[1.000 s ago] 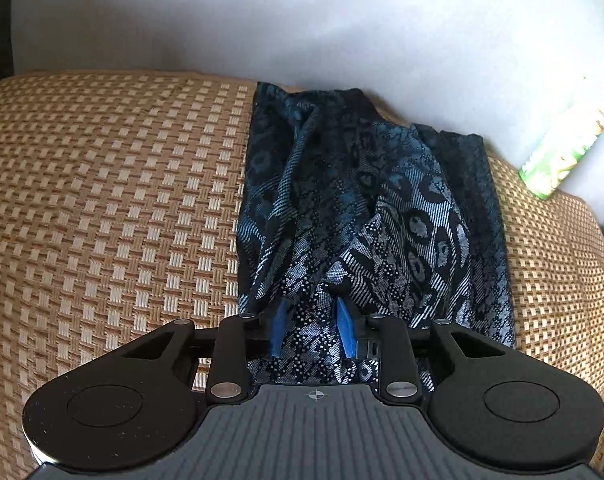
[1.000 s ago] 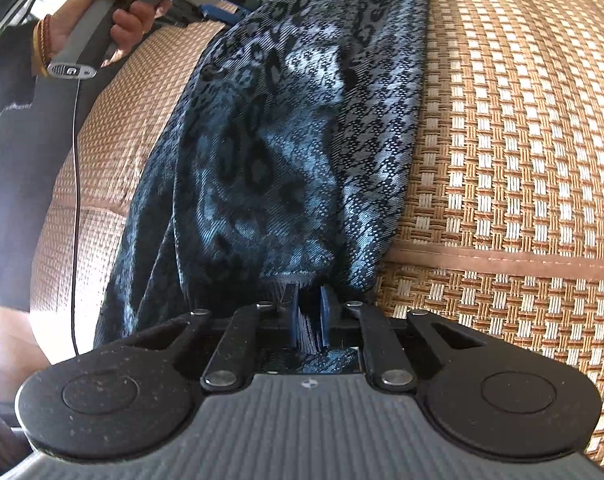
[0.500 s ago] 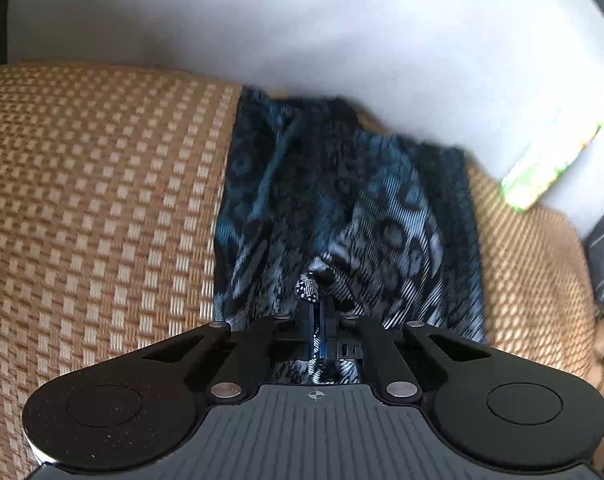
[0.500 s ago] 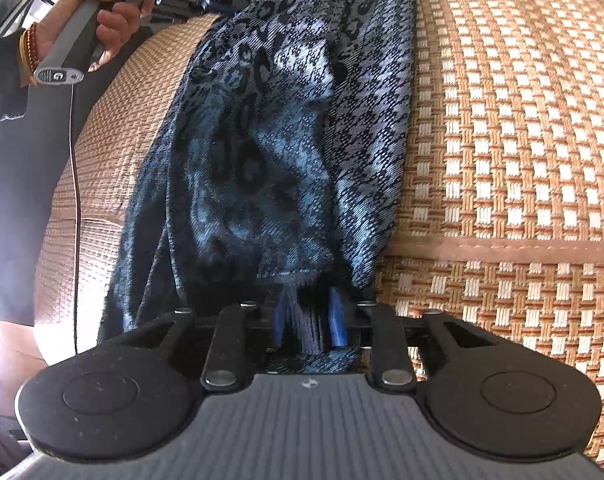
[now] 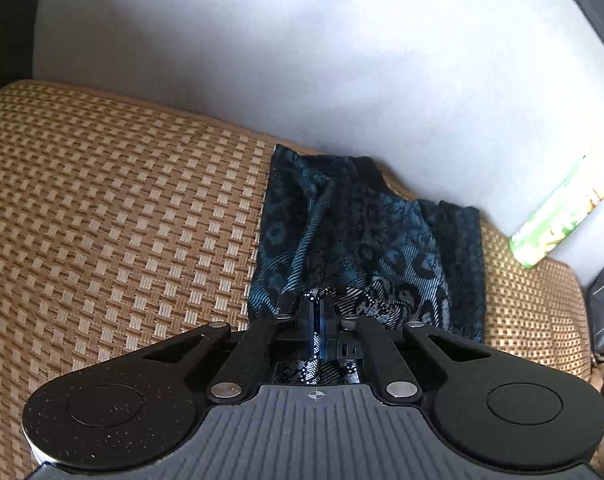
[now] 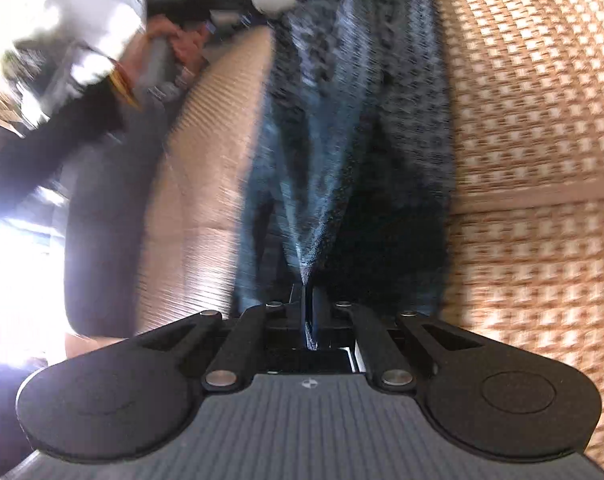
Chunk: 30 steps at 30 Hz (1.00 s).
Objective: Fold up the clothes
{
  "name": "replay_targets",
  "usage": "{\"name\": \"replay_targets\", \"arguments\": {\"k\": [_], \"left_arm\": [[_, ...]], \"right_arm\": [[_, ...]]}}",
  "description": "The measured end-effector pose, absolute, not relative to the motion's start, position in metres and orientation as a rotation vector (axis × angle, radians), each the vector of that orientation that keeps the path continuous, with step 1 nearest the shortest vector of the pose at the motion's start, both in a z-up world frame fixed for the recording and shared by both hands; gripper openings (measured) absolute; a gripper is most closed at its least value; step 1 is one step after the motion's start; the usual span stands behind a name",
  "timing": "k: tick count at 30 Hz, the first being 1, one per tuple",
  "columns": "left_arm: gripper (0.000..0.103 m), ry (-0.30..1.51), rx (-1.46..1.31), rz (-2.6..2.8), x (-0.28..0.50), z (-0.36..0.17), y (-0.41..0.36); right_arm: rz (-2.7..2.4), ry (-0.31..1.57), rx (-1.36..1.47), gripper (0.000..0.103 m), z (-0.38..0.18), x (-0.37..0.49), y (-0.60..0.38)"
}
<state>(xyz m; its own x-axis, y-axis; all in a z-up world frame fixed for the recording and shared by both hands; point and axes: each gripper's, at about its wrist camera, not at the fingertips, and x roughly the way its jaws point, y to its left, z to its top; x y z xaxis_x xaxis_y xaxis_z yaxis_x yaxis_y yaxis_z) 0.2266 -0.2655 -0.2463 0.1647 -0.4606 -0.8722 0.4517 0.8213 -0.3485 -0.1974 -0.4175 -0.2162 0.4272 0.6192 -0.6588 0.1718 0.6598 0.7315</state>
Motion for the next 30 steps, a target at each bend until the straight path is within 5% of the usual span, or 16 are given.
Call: {"name": "replay_targets", "arguments": {"k": [3, 10, 14, 17, 18, 25, 27, 29, 30], "left_arm": [[0.000, 1.269, 0.034, -0.640, 0.229, -0.254, -0.269], [0.054, 1.272, 0.163, -0.645, 0.219, -0.253, -0.266], [0.055, 1.222, 0.236, -0.739, 0.198, -0.229, -0.243], [0.059, 1.230, 0.295, -0.851, 0.164, -0.214, -0.217], [0.059, 1.243, 0.309, -0.889, 0.150, -0.211, -0.208], [0.059, 1.365, 0.298, -1.042, 0.054, -0.217, -0.148], [0.059, 1.380, 0.291, -1.052, 0.034, -0.220, -0.135], [0.059, 1.364, 0.313, -1.057, 0.018, -0.220, -0.125], [0.059, 1.344, 0.339, -1.051, 0.011, -0.218, -0.119]], "right_arm": [[0.444, 1.032, 1.049, 0.003, -0.217, -0.206, -0.427], [0.145, 1.249, 0.950, 0.003, -0.269, -0.213, -0.439], [0.125, 1.238, 0.973, 0.008, -0.273, -0.214, -0.449], [0.150, 1.214, 0.955, 0.046, -0.265, -0.212, -0.450], [0.152, 1.213, 0.933, 0.049, -0.263, -0.210, -0.449], [0.205, 1.299, 0.825, 0.050, -0.276, -0.193, -0.424], [0.230, 1.326, 0.803, 0.041, -0.278, -0.193, -0.416], [0.266, 1.338, 0.813, 0.003, -0.279, -0.191, -0.410], [0.278, 1.324, 0.844, 0.003, -0.274, -0.192, -0.412]]}}
